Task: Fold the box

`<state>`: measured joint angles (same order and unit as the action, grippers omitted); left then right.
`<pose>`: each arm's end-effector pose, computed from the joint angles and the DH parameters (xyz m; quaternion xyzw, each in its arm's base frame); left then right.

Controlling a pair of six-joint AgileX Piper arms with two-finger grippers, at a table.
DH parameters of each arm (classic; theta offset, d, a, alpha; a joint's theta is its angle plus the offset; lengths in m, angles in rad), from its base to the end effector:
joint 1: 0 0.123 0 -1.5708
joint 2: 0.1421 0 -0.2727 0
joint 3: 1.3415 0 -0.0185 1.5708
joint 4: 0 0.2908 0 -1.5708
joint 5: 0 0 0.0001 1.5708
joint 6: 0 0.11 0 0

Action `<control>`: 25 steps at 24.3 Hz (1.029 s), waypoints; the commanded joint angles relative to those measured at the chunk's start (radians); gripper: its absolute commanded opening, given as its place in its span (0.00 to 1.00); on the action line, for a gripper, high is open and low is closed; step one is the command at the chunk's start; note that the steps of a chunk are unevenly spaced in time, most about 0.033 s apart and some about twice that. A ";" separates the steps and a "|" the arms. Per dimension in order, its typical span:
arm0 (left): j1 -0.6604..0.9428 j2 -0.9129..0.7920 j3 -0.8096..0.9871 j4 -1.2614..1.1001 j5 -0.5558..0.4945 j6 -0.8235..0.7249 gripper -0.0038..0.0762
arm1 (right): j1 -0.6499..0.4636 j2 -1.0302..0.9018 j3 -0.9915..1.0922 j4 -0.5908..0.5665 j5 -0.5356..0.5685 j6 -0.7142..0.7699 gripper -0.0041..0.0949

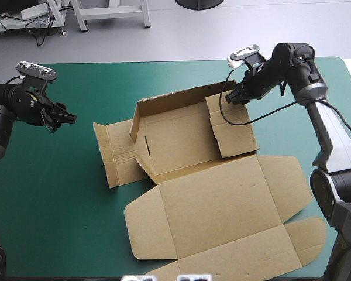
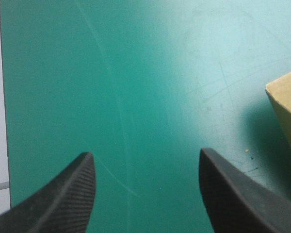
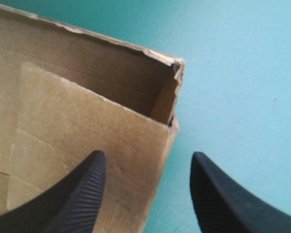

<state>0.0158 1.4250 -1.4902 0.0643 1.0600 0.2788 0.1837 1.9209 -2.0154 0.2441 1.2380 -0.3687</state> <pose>0.3511 0.0117 0.3716 0.1296 0.9361 0.0790 0.3172 0.4526 0.1097 0.3413 -0.2529 0.9260 0.0976 0.2627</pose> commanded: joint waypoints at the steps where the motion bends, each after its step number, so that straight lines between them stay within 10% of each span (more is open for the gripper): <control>1: 0.003 -0.029 -0.029 0.006 -0.045 -0.001 0.60 | -0.001 -0.106 -0.061 0.003 0.016 0.050 0.68; 25: 0.003 -0.029 -0.029 0.219 0.040 -0.194 0.60 | 0.003 0.173 -0.057 0.049 0.018 0.106 0.68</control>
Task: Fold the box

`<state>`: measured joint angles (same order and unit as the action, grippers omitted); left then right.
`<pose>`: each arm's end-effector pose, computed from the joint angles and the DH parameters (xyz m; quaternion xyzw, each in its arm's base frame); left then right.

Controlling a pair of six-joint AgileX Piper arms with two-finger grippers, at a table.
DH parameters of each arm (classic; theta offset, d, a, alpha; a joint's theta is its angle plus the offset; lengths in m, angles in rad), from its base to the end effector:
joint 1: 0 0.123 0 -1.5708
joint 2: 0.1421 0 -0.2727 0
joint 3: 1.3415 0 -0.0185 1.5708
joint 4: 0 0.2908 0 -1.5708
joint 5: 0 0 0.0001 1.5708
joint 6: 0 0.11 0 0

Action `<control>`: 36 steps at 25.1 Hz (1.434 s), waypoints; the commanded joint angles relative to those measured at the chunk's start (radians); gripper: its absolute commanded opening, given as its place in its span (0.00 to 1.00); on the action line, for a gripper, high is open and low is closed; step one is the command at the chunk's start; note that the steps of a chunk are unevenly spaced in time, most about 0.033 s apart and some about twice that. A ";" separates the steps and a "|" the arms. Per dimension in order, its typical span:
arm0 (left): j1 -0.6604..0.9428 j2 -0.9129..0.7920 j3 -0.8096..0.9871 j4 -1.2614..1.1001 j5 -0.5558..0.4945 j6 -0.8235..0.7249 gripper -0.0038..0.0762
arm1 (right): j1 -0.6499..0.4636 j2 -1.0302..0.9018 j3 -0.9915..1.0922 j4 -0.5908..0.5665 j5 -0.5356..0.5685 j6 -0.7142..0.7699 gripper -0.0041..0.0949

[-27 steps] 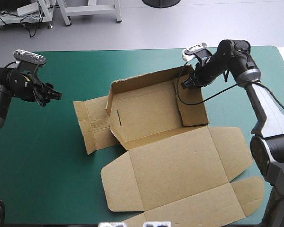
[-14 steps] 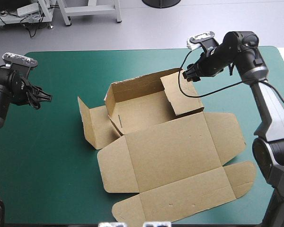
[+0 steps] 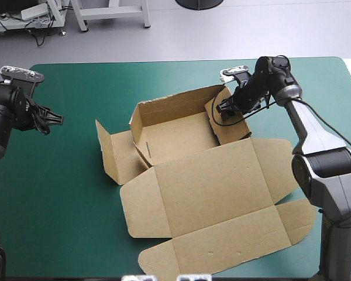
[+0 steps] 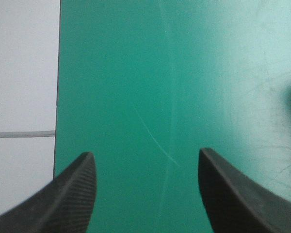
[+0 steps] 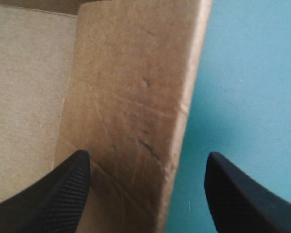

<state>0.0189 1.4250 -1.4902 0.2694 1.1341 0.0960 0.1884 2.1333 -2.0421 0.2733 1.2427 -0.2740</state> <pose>0.3435 0.0330 0.3702 0.0556 0.9468 0.1492 0.2796 0.4883 0.1217 0.2477 -0.2021 0.9568 0.1274 0.1654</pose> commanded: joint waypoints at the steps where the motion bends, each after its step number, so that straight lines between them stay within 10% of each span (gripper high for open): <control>1: 0.000 -0.029 -0.029 0.014 -0.034 -0.011 0.60 | -0.002 -0.024 -0.030 0.033 0.013 0.012 0.68; 4: 0.000 -0.029 -0.029 0.014 -0.039 -0.011 0.60 | 0.014 -0.006 -0.030 0.034 0.013 0.012 0.55; 8: 0.000 -0.029 -0.029 0.007 -0.047 -0.013 0.60 | 0.025 0.023 -0.030 0.041 0.013 0.007 0.03; 19: 0.000 -0.029 -0.029 0.016 -0.086 -0.051 0.60 | -0.028 -0.279 -0.068 0.173 0.013 -0.077 0.02; 28: 0.012 -0.029 -0.029 0.166 -0.104 -0.180 0.60 | -0.342 -0.527 -0.058 0.638 0.012 -0.201 0.02; 36: 0.151 -0.029 -0.029 -0.300 -0.198 -0.012 0.60 | -0.433 -0.564 -0.050 0.752 0.012 -0.227 0.02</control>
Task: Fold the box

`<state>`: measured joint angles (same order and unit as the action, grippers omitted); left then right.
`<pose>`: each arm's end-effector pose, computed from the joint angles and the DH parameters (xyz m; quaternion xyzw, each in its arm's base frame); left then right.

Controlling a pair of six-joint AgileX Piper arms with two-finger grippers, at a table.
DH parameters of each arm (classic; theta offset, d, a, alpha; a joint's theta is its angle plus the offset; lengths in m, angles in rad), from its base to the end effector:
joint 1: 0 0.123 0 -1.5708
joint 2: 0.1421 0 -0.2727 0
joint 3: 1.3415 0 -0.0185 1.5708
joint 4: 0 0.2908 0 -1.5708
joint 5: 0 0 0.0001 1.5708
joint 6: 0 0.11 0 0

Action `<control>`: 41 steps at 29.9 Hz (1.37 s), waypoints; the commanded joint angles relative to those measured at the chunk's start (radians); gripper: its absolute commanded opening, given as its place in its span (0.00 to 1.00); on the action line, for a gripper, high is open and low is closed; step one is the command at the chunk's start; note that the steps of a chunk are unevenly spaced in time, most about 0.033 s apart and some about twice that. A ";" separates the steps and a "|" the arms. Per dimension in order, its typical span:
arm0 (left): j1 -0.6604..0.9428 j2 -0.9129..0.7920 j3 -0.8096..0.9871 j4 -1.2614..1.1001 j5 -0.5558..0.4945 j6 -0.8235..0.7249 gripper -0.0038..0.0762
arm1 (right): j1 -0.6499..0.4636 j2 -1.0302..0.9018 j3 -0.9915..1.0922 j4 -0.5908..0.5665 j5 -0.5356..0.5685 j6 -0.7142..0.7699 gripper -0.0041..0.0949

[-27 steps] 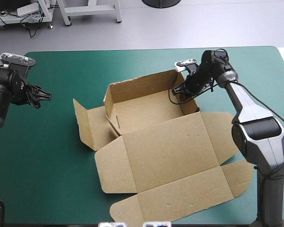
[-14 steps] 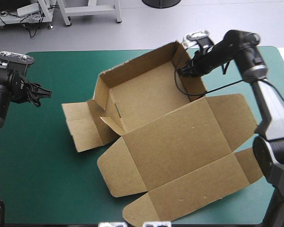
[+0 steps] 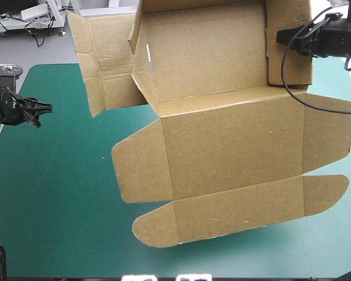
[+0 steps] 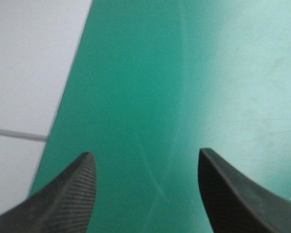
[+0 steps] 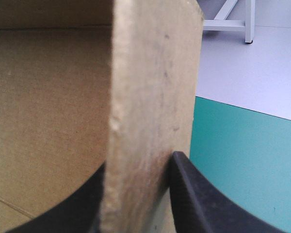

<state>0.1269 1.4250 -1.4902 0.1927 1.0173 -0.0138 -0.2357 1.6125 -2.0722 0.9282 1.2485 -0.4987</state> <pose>0.3495 0.0627 0.3761 -0.0465 0.9330 0.1136 0.3382 0.3606 -0.0007 0.5228 -0.1561 0.7975 0.2800 0.5111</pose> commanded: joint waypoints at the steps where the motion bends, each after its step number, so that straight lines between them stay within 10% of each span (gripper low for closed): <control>1: 0.062 -0.029 -0.029 -0.335 -0.086 0.160 0.60 | -0.007 -0.043 -0.020 0.105 0.006 -0.002 0.02; 19: 0.083 -0.009 -0.029 -1.574 0.274 0.745 0.60 | 0.001 -0.043 0.000 0.158 0.006 -0.032 0.02; 41: -0.060 -0.009 -0.029 -1.625 0.272 0.745 0.63 | 0.120 0.038 0.000 0.012 -0.083 0.014 0.02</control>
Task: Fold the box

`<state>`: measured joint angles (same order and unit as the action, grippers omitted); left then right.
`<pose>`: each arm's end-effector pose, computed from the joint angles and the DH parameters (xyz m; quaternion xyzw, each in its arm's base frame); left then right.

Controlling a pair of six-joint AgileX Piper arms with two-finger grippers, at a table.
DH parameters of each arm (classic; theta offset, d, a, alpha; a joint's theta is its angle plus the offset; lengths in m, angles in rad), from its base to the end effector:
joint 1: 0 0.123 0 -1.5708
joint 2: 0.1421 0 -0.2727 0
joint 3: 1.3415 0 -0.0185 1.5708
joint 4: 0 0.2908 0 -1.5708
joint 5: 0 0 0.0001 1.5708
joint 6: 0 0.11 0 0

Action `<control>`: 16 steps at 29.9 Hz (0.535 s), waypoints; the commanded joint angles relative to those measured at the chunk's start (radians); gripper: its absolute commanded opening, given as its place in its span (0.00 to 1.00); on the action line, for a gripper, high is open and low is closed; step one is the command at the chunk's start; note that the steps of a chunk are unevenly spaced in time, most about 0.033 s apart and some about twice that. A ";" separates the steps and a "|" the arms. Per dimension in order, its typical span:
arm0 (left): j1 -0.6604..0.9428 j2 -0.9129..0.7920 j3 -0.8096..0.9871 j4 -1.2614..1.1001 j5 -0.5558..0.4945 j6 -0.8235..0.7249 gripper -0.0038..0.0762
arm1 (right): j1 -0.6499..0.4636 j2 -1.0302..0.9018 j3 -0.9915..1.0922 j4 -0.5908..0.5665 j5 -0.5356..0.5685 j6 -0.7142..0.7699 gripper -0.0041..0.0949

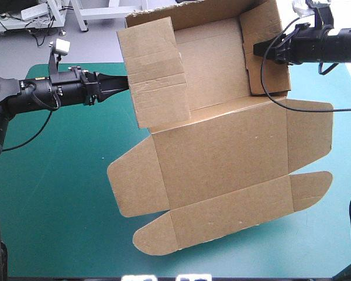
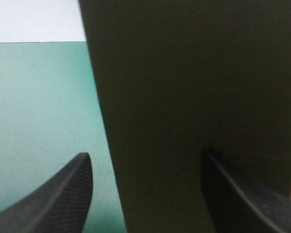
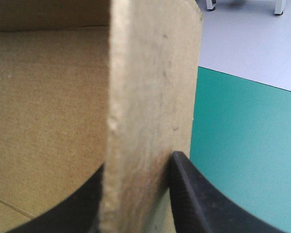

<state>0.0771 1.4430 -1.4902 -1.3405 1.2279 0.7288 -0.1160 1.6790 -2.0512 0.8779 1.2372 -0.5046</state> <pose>0.3361 -0.0752 0.4345 0.1825 0.7421 -0.4957 0.4127 0.3883 0.0353 0.4891 -0.1874 0.8141 0.2971 0.4624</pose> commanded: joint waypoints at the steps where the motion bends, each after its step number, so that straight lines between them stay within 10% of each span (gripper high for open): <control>1: -0.010 -0.027 -0.029 -0.091 0.062 0.004 0.63 | 0.001 -0.024 -0.021 0.060 -0.079 0.023 0.02; 16: -0.010 -0.027 -0.029 -0.116 0.051 0.039 0.63 | 0.156 0.002 -0.021 -0.075 -0.233 0.107 0.02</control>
<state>0.0727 1.4434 -1.4902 -1.3812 1.2269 0.7620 0.0213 1.7284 -2.0512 0.7588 1.0963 -0.4331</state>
